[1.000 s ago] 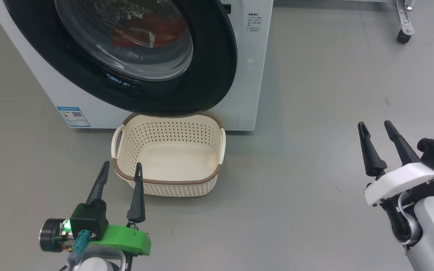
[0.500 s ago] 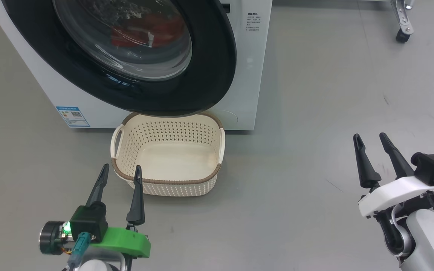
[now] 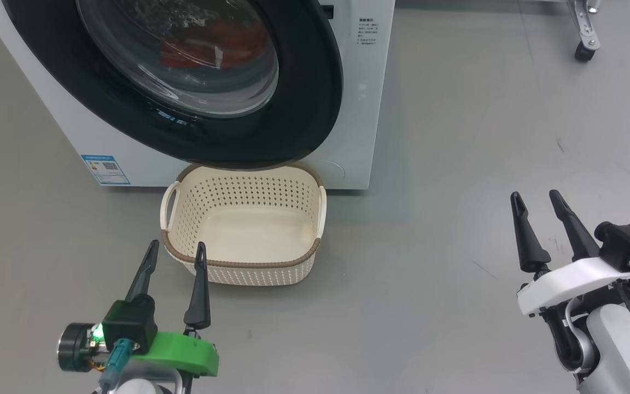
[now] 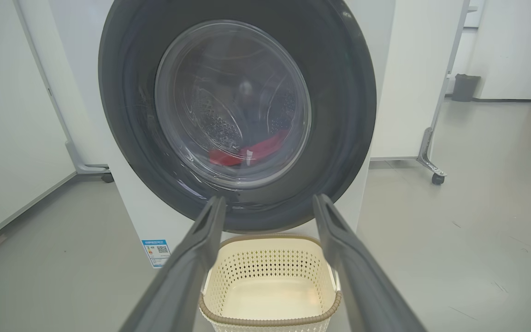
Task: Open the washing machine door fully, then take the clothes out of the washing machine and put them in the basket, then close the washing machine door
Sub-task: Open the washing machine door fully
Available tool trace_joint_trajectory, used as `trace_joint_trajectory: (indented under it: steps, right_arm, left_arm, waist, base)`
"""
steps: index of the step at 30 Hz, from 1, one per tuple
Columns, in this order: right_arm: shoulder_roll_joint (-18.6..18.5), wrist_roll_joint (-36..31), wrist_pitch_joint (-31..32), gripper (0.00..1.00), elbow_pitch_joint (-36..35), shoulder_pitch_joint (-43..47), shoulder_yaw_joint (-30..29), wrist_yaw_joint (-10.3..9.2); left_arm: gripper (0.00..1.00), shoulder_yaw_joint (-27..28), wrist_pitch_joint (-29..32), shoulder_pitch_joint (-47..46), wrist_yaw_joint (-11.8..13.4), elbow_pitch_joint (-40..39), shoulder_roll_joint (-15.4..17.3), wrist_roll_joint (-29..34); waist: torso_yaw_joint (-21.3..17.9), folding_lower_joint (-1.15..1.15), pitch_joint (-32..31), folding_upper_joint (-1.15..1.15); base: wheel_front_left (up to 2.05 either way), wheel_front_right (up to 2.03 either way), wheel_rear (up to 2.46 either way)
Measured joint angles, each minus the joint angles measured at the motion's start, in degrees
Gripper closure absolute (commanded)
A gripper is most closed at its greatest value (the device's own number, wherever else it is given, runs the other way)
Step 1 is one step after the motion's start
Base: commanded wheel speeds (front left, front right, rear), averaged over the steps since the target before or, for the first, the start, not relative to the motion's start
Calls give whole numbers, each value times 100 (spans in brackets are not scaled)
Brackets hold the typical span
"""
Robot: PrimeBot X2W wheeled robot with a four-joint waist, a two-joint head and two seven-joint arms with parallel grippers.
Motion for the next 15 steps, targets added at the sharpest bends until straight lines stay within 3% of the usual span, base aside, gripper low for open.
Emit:
trace_joint_trajectory:
  steps: [15]
  right_arm:
    - [-1, -52, -46, 0, 24, 85, -19, -1]
  left_arm:
    - [0, -18, 0, 20, -7, 76, 0, -8]
  waist:
    - [25, 0, -102, 0]
  base:
    - [0, 0, 0]
